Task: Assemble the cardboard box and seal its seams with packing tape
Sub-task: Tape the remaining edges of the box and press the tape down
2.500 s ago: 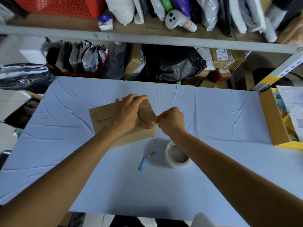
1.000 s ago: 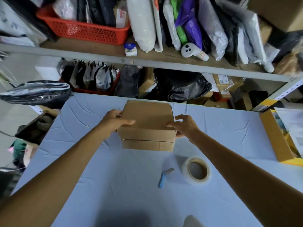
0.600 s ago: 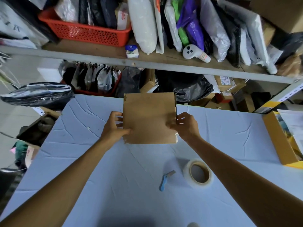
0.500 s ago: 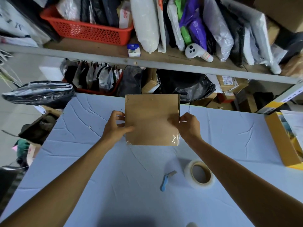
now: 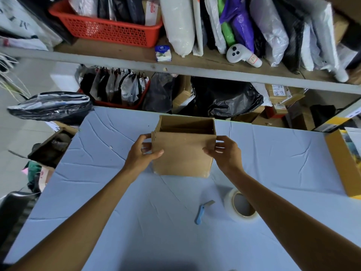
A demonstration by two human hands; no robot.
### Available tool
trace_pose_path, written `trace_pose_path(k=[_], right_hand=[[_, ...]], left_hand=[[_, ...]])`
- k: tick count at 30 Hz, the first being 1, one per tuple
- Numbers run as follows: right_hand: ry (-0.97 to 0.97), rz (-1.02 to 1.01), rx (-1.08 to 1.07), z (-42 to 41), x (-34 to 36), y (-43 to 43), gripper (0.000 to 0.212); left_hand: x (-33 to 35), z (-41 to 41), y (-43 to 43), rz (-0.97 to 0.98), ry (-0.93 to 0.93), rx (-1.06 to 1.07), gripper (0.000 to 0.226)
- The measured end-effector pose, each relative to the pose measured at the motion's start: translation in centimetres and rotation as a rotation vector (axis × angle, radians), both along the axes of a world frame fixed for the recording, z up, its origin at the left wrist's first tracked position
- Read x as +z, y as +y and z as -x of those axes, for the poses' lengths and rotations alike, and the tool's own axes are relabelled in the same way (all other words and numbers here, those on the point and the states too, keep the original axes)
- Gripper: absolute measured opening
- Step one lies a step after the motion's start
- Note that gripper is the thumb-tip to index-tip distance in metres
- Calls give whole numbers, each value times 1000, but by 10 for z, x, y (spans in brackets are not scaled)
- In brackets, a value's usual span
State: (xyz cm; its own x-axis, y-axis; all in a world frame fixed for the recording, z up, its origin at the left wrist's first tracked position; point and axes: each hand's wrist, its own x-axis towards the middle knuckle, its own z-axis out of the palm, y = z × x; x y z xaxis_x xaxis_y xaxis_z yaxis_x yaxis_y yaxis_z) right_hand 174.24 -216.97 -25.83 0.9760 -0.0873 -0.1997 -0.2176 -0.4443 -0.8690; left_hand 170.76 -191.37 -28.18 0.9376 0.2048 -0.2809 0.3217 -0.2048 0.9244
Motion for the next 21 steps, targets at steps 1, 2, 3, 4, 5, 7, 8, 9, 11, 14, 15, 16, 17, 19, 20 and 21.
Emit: trace_pose_path(k=[1,2,3,4,5,7,8,9,11,14,15,16,17,19,20,21], right_hand=[[10,-8,-9,2,-3,-1,46],[21,-12,-14,4,-4,-3,45],[27,-5,-18,6,-6,-4,45],[26,4,-22,9,-7,-4,45],[21,12,-24,12,-8,-5,44],[6,9,-20,17,-8,-5,43],[2,6,-12,20,-8,-4,44],[4,8,-4,22,-9,-5,46],[11,15,-3,27,-11,-6,48],[1,23,-15,31,-12,-10,47],[-7,26,-20,32,-12,-11,46],[-12,30,-23,32,-11,-12,45],[-15,32,-27,32,-11,-13,44],[-15,39,-24,32,-11,-15,44],[-15,45,-18,33,-11,-16,45],[-16,51,-14,33,-11,-16,45]], left_hand=[[-1,2,0,21,0,0,58],[-3,6,0,41,-1,3,60],[-6,9,0,58,2,6,63],[-9,13,0,63,9,7,66],[-12,17,-1,62,10,10,69],[-15,25,-5,51,9,30,68],[-15,28,-7,49,3,44,67],[-15,31,-10,51,-2,55,65],[-13,34,-13,55,-9,59,63],[-11,33,-15,2,-2,47,59],[-10,32,-16,-17,4,42,58],[-10,31,-17,-32,9,38,56],[-9,30,-18,-44,13,33,55],[-9,30,-21,-63,17,32,55],[-9,30,-21,-66,21,33,55],[-9,31,-22,-68,25,36,54]])
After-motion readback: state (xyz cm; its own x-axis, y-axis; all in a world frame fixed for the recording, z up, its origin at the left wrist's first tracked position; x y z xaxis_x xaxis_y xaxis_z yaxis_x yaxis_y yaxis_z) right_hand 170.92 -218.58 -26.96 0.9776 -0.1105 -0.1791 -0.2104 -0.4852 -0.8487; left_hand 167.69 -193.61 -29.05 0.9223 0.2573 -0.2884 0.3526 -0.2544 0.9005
